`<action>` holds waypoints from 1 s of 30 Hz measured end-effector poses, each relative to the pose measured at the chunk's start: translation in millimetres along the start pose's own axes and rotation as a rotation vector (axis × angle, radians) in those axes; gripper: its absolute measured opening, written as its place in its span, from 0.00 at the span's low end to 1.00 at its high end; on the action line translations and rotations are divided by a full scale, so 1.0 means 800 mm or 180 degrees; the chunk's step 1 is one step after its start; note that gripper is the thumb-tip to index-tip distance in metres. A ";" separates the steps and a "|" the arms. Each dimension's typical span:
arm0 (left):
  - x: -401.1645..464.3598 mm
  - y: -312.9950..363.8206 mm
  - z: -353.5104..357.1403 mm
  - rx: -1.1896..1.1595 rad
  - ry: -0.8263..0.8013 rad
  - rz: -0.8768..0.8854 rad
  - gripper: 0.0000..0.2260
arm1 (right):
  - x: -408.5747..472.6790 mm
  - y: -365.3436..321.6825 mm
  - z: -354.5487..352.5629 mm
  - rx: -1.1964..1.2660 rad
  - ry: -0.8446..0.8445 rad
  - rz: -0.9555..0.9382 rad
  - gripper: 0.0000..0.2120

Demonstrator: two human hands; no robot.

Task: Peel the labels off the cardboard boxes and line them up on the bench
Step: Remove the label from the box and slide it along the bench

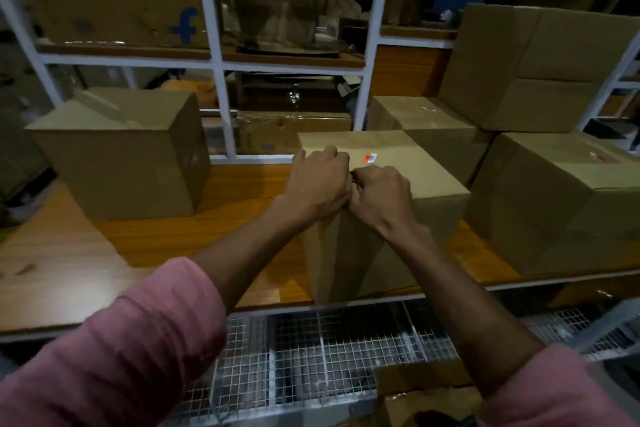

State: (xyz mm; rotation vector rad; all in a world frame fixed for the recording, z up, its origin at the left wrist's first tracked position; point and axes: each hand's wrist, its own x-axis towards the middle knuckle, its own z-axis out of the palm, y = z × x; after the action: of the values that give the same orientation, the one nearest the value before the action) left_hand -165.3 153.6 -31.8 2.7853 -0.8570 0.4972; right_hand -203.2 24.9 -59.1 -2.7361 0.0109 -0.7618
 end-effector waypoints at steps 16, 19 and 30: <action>-0.121 -0.194 -0.050 -0.0976 0.0429 -0.1502 0.12 | 0.017 -0.240 0.052 0.0057 -0.0936 -0.1003 0.11; -0.140 -0.202 -0.048 -0.0502 0.0556 -0.1204 0.11 | 0.035 -0.228 0.049 0.0944 -0.0706 -0.0918 0.13; -0.130 -0.211 -0.045 0.0132 0.0425 -0.0815 0.13 | 0.081 -0.157 0.072 -0.0036 -0.1010 -0.0971 0.19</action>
State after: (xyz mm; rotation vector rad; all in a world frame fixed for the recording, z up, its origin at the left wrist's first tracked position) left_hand -159.3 354.3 -49.4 2.8045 -0.4585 0.6523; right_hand -127.9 155.9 -37.1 -2.8724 -0.4799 -0.3885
